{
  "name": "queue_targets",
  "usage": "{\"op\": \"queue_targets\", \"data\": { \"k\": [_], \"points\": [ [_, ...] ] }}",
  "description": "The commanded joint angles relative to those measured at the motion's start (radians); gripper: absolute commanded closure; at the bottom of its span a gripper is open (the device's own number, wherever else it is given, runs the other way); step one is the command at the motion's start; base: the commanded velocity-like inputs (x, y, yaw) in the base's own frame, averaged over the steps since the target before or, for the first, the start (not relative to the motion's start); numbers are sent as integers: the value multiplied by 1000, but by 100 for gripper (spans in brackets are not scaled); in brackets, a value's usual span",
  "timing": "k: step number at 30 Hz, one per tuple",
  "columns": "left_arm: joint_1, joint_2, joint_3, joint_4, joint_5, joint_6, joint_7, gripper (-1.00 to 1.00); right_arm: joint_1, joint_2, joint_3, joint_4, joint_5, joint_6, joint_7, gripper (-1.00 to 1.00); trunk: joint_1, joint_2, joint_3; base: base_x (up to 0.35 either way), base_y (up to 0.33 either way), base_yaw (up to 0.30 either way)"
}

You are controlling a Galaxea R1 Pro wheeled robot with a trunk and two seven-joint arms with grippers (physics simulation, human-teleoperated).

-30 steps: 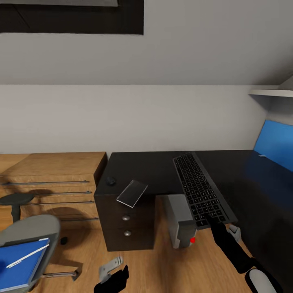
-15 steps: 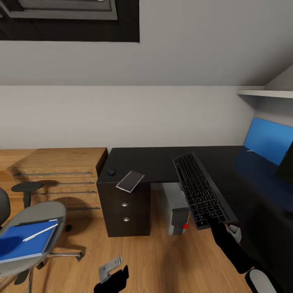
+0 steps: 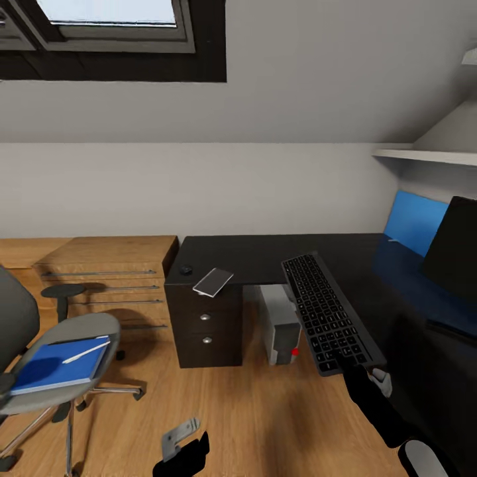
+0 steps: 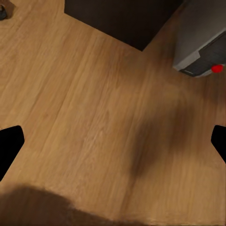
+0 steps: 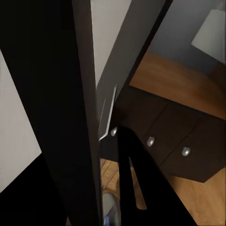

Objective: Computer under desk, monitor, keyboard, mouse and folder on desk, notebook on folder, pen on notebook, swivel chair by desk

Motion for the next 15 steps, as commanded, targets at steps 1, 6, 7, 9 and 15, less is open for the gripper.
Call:
{"op": "queue_targets", "data": {
  "k": [1,6,7,9,15],
  "points": [
    [-1,1,-1,-2,2,4,6,-100,0,0,-2,0,-9,7,1,100,-5,7,2,-336,0,0],
    [-1,1,-1,-2,2,4,7,-100,0,-1,-2,-3,-8,7,1,100,-24,42,18,-336,0,0],
    [-1,1,-1,-2,2,4,7,-100,0,-1,-2,-5,-8,7,1,100,-28,49,21,-336,0,0],
    [-1,1,-1,-2,3,5,6,-100,0,-2,-2,-13,-7,8,0,100,-28,49,21,-336,0,0],
    [-1,1,0,-2,6,4,8,-100,-1,-2,-2,-22,-5,9,0,100,-28,49,21,-189,0,0]
  ]
}}
